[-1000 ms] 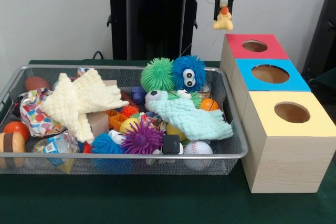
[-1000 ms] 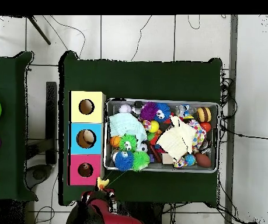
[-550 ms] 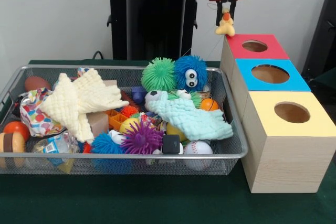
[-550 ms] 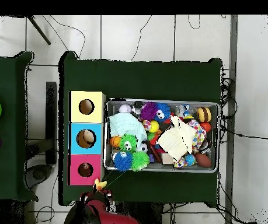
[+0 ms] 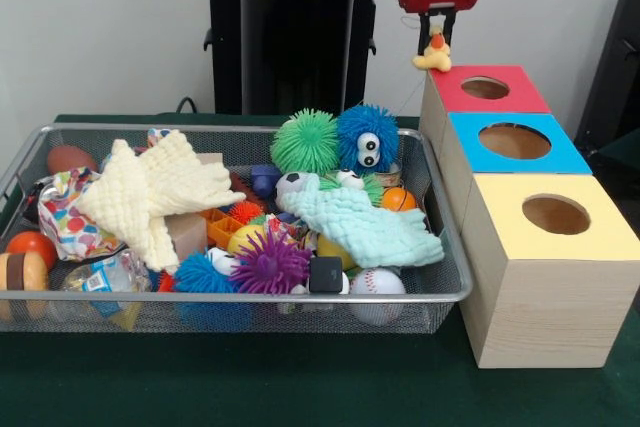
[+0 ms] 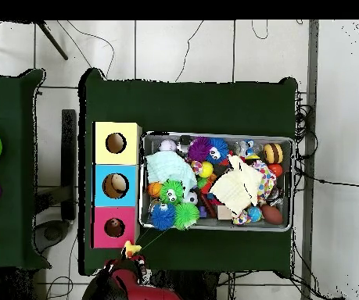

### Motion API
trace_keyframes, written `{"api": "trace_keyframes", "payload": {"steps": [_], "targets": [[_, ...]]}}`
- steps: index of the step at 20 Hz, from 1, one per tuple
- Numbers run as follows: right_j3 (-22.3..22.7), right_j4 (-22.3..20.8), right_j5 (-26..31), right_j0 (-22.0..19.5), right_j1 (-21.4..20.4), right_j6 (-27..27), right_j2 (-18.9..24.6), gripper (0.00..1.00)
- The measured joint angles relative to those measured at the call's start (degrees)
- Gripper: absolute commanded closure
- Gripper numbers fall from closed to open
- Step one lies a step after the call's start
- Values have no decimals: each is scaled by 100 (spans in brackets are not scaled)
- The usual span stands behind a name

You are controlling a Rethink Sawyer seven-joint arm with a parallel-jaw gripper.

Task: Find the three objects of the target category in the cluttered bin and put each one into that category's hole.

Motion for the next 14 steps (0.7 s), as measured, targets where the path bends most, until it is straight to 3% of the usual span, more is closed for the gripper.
{"api": "trace_keyframes", "payload": {"steps": [14], "targets": [[-6, 38, -272, 367, 311, 640, -15, 100]]}}
